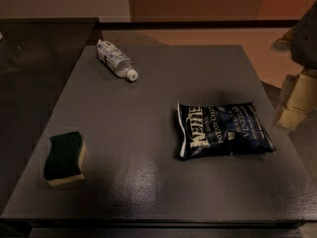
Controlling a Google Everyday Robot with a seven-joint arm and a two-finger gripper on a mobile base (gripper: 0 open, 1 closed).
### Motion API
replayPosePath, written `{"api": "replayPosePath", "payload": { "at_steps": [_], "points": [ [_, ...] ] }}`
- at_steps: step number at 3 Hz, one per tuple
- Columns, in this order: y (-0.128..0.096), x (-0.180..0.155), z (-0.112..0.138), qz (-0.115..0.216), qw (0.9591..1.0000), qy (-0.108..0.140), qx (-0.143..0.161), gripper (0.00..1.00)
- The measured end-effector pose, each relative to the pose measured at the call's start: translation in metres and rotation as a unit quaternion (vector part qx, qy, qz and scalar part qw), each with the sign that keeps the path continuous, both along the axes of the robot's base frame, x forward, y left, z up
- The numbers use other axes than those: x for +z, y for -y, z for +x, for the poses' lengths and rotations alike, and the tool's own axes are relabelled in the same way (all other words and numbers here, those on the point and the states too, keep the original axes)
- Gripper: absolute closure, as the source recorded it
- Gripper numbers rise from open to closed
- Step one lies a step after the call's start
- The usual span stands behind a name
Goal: Pick blue chip bag
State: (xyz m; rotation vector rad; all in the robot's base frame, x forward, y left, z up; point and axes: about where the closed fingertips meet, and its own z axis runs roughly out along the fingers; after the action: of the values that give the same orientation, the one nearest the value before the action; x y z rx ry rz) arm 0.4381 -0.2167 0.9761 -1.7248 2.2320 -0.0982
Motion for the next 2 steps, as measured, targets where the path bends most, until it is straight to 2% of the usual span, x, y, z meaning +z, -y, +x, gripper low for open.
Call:
{"api": "replayPosePath", "payload": {
  "at_steps": [1,2],
  "points": [
    [-0.0001,0.0000,0.0000,0.000,1.0000,0.000,0.000,0.00],
    [-0.0093,-0.0067,0.0029,-0.009,0.9997,-0.004,0.023,0.00]
  ]
}}
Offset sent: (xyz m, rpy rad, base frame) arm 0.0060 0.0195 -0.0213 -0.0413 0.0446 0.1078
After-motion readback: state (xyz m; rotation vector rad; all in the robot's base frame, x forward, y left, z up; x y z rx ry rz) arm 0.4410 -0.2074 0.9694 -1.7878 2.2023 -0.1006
